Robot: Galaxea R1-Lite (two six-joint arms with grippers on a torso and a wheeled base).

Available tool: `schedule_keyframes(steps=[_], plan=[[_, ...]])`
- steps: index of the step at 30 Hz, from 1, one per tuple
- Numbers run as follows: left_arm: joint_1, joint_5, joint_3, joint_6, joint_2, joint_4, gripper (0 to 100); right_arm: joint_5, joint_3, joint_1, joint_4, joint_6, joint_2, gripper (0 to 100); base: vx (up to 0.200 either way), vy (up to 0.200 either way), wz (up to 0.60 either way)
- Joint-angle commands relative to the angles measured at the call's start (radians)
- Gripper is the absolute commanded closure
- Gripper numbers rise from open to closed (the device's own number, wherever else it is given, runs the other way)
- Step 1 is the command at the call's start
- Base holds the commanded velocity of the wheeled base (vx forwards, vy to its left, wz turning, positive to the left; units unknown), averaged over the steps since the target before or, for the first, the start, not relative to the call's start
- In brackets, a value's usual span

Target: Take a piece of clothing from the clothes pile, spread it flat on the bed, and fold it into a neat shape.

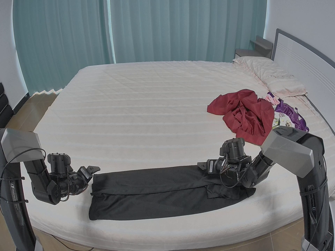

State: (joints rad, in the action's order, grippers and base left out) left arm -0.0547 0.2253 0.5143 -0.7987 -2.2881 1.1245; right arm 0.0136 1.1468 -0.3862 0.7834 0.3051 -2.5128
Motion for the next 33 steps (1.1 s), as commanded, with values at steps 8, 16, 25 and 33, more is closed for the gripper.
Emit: schedule_keyframes(steps=[8, 16, 25, 33], plan=[[-0.001, 0.000, 0.000, 0.003, -0.005, 0.000, 0, 0.028, 0.045, -0.013, -0.029, -0.044, -0.014, 100, 0.000, 0.000, 0.00], [0.001, 0.000, 0.000, 0.003, -0.005, 0.000, 0, 0.037, 0.045, -0.042, -0.018, -0.043, -0.009, 100, 0.000, 0.000, 0.00], [0.001, -0.001, 0.000, 0.003, -0.007, 0.000, 0, 0.078, 0.033, -0.023, -0.026, -0.075, -0.001, 100, 0.000, 0.000, 0.00], [0.001, -0.001, -0.002, 0.003, -0.007, 0.000, 0, 0.080, 0.050, -0.025, -0.023, -0.096, -0.006, 0, 0.000, 0.000, 0.00]])
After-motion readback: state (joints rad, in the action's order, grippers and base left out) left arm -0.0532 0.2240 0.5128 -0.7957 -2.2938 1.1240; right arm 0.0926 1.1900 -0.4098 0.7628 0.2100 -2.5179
